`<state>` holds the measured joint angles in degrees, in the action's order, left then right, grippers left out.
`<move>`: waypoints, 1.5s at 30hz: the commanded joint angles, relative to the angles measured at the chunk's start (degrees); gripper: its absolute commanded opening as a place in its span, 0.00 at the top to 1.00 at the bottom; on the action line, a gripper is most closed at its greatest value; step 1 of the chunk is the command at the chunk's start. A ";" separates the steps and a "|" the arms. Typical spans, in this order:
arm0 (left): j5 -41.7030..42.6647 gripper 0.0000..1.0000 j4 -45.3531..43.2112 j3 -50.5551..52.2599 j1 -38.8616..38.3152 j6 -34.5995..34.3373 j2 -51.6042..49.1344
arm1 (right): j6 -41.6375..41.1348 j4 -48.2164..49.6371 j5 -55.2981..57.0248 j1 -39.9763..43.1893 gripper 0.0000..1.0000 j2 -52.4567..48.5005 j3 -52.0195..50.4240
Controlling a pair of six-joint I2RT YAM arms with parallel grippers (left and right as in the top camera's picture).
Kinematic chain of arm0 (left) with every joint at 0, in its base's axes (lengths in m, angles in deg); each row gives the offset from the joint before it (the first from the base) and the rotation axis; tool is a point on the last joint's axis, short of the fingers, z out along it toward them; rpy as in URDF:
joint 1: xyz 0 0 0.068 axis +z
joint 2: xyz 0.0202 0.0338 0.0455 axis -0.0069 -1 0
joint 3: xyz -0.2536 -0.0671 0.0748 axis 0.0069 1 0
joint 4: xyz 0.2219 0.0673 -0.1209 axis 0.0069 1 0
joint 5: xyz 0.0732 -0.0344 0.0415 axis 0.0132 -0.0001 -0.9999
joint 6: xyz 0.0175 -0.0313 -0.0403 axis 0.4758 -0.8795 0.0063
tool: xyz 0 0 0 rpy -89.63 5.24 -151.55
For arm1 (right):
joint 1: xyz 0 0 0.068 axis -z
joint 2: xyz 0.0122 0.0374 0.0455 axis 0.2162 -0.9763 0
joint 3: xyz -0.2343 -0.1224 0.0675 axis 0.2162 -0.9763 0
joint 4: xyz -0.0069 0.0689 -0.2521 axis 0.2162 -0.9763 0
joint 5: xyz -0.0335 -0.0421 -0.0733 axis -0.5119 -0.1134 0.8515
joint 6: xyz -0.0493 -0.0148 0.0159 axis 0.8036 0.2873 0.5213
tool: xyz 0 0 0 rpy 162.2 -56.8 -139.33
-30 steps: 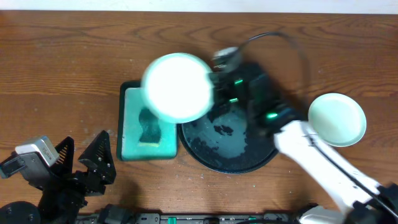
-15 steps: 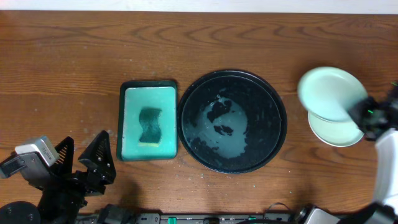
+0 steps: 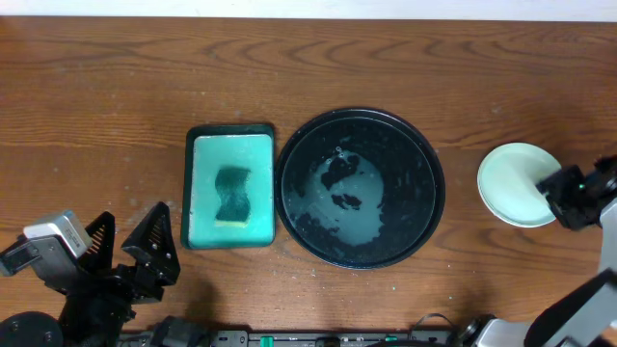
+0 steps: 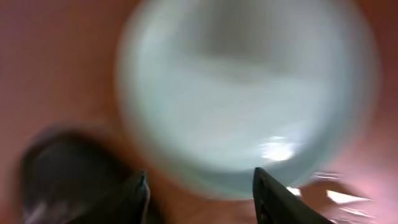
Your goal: Clean dirty plates on tray and stack at the side
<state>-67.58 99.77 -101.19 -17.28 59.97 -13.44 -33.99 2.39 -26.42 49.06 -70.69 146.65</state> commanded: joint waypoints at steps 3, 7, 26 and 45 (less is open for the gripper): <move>-0.72 0.19 -0.04 -0.35 0.31 0.13 0.15 | 11.91 -1.18 -29.92 -8.92 0.18 13.94 1.73; -0.72 0.19 -0.04 -0.35 0.31 0.13 0.15 | 9.92 -2.84 -29.73 -18.03 0.01 21.14 1.73; -0.72 0.18 -0.04 -0.35 0.31 0.13 0.17 | 20.96 2.99 -10.25 -33.09 0.01 41.13 -5.29; -0.72 0.18 -0.02 -0.35 0.31 0.13 0.17 | 21.75 27.45 6.71 -41.86 0.01 85.59 -49.44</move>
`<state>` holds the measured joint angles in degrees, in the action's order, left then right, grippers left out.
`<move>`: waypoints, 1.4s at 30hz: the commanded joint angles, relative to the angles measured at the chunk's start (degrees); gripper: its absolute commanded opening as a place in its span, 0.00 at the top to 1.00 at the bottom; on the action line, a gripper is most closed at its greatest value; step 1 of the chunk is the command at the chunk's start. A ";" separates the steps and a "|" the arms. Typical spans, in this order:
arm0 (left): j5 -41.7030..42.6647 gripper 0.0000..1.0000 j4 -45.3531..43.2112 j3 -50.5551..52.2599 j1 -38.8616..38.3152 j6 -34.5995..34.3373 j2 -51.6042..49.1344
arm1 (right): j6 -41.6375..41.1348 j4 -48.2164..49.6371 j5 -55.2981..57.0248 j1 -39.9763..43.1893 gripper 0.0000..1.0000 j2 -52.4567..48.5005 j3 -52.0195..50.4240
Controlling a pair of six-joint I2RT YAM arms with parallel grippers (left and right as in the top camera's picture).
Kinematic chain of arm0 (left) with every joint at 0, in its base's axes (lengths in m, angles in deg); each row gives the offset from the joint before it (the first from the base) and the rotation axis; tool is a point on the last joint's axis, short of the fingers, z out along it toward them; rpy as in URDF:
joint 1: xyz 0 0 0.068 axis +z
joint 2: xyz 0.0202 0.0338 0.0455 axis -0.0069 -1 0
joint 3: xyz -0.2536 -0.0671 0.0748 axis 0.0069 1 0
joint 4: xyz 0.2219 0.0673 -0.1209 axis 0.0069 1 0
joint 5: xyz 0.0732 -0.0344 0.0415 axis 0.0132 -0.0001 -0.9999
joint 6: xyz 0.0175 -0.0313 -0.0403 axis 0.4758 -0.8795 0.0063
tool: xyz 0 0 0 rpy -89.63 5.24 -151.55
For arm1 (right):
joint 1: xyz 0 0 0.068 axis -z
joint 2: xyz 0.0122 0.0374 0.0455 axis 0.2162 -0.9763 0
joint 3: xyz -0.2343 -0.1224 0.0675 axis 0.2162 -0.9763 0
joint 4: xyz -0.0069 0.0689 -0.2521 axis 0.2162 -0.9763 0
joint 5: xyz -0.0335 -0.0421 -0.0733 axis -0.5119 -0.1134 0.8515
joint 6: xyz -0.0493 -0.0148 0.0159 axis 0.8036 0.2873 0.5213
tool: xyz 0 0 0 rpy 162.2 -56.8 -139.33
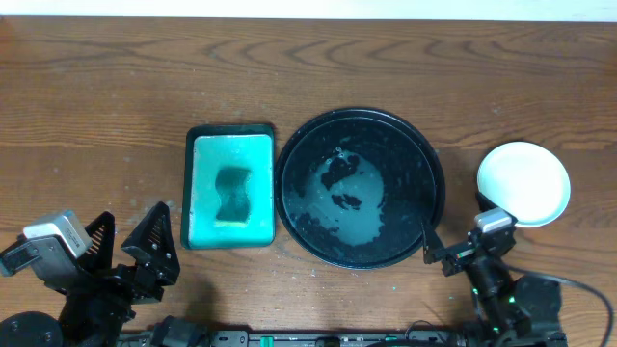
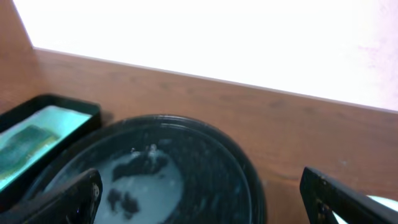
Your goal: Clean dirty plates on tray and stack at the side
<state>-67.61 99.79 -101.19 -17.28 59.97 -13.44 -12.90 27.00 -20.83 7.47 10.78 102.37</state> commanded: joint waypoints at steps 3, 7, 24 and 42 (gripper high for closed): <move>-0.70 0.18 -0.07 -0.35 0.31 0.13 0.17 | 0.02 10.40 1.11 -0.55 0.01 3.74 -10.73; -0.70 0.18 -0.07 -0.35 0.31 0.13 0.17 | -0.37 17.03 1.20 -0.72 0.01 3.76 -14.93; -0.70 0.18 -0.07 -0.35 0.31 0.13 0.17 | -0.39 16.46 1.11 -0.70 0.01 3.74 -14.95; -2.86 0.18 0.17 0.55 2.73 1.86 0.24 | -0.39 16.46 1.11 -0.70 0.01 3.74 -14.95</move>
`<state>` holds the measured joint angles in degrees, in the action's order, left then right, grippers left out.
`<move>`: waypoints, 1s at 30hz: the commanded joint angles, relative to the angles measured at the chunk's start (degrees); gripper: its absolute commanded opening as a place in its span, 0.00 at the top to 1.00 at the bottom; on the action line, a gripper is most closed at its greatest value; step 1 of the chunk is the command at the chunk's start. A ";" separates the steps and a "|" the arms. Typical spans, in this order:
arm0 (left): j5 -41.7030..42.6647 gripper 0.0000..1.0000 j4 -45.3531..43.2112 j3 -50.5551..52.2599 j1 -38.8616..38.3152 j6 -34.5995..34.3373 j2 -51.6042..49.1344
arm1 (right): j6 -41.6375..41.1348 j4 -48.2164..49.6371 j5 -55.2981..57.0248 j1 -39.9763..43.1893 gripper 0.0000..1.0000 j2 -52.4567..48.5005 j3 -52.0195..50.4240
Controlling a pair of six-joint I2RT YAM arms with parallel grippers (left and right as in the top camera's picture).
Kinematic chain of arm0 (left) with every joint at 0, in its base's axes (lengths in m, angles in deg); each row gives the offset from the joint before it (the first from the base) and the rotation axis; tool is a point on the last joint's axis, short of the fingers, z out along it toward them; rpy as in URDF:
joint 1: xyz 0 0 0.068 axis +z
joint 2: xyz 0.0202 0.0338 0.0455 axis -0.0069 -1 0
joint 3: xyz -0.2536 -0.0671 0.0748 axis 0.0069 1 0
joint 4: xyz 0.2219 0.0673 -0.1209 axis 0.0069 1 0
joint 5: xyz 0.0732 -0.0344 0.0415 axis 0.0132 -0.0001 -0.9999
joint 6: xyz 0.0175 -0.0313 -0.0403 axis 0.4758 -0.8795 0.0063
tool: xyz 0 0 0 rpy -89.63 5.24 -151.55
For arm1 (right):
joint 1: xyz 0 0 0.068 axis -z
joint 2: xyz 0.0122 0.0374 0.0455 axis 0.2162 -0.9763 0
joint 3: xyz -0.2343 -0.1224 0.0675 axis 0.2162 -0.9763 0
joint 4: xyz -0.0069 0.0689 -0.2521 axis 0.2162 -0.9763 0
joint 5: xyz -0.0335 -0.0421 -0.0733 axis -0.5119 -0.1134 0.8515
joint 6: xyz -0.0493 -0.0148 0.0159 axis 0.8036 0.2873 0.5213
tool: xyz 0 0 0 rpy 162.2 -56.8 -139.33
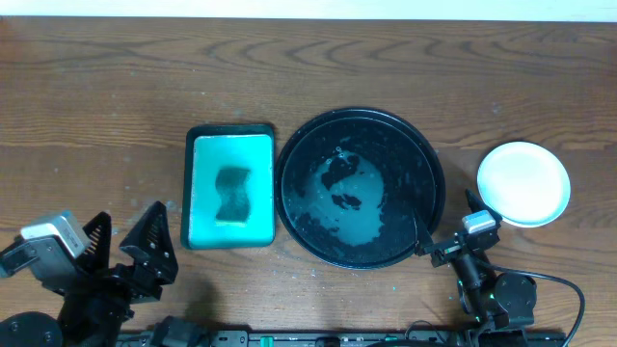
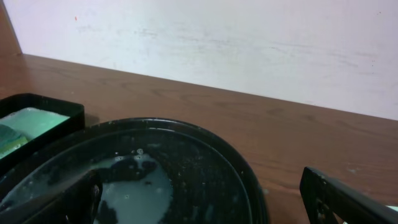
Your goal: Clean dirty plates on tray and stack at the side
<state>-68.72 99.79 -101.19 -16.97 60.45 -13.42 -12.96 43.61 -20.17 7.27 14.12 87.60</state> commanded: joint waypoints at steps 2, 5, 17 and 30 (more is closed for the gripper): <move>-1.75 0.18 0.35 1.92 5.92 1.38 0.26 | -0.33 -0.15 0.46 -0.50 0.01 0.39 -0.17; -1.75 0.18 0.52 4.55 12.48 1.36 0.50 | -0.33 -0.15 0.46 -0.50 0.01 0.39 -0.17; -0.24 0.18 -23.58 36.09 24.04 1.18 20.26 | -0.33 -0.15 0.46 -0.50 0.01 0.39 -0.17; -0.44 0.18 -32.48 53.24 19.45 1.14 29.79 | -0.33 -0.15 0.46 -0.50 0.01 0.39 -0.17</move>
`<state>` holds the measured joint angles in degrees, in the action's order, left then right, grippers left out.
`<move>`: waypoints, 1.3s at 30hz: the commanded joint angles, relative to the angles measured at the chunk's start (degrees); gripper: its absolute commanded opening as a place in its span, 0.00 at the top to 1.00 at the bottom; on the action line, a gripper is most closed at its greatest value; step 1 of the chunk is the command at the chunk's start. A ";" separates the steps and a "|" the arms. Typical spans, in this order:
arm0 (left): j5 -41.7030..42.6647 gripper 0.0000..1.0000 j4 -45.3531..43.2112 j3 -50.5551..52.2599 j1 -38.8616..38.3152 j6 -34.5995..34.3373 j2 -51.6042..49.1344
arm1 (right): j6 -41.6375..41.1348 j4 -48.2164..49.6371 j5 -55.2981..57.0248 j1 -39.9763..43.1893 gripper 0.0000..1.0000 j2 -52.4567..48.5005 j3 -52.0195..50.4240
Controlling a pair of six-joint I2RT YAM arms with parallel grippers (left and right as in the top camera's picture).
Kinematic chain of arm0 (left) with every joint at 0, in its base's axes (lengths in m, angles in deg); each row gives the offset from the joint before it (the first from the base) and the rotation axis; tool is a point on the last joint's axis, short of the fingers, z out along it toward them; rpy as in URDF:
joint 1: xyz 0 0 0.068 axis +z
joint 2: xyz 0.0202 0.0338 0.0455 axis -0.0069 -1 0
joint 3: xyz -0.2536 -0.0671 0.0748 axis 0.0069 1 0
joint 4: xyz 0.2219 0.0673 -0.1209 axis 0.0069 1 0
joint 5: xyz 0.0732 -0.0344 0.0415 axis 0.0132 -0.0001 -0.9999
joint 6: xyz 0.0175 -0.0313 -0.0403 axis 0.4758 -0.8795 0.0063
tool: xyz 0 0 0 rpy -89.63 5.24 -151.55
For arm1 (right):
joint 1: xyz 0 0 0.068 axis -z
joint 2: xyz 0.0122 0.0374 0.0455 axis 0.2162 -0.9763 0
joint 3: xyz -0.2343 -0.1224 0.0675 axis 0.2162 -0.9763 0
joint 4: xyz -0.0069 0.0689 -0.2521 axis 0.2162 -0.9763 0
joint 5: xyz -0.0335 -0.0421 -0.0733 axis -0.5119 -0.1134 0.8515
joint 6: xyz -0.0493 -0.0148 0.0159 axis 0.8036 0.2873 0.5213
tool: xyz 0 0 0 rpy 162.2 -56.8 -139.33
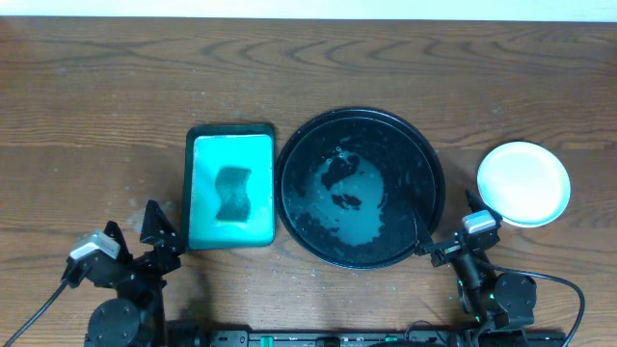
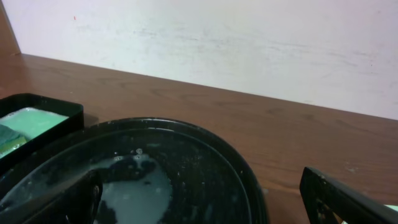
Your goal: Clean dirty plates on tray and stack at the side
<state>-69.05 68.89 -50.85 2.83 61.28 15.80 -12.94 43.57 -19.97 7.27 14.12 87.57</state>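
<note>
A white plate (image 1: 523, 183) lies on the wooden table right of the round black tray (image 1: 299, 145), which holds a puddle of soapy water (image 1: 347, 198) and no plates. My right gripper (image 1: 445, 220) rests near the front edge between tray and plate, open and empty. In the right wrist view its fingers (image 2: 348, 199) stand wide apart, facing across the tray's rim (image 2: 239, 171). My left gripper (image 1: 132, 229) sits at the front left, open and empty, just short of the green tub.
A black-rimmed tub of green soapy water (image 1: 214, 154) with a sponge (image 1: 231, 193) in it stands left of the tray, its corner (image 2: 43, 115) also in the right wrist view. A white wall (image 2: 217, 43) runs behind the table.
My left arm has drawn in and now sits lower and a little further right at the front edge. The right arm, plate, tray and sponge have not moved.
My right gripper was at the white plate's right edge at the table's right side. Then it was back at the front edge, open, with the plate lying on the table. It stayed there, and now the left arm has settled lower too.
</note>
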 commanded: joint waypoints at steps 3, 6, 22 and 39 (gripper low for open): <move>-0.11 0.18 -4.74 6.64 -0.39 0.31 0.57 | -0.35 -0.11 0.26 -0.50 0.01 0.39 -0.15; -0.09 0.18 -8.31 10.38 -0.39 0.28 0.57 | -0.35 -0.11 0.26 -0.50 0.01 0.39 -0.15; -0.11 0.18 -11.98 20.68 -0.39 -0.13 0.57 | -0.35 -0.11 0.26 -0.50 0.01 0.39 -0.15; -0.13 0.18 -13.03 20.96 -0.39 -0.09 0.44 | -0.35 -0.11 0.26 -0.50 0.01 0.39 -0.15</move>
<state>-69.05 55.88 -31.55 2.74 61.26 15.89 -12.94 43.61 -19.97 7.27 14.12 87.55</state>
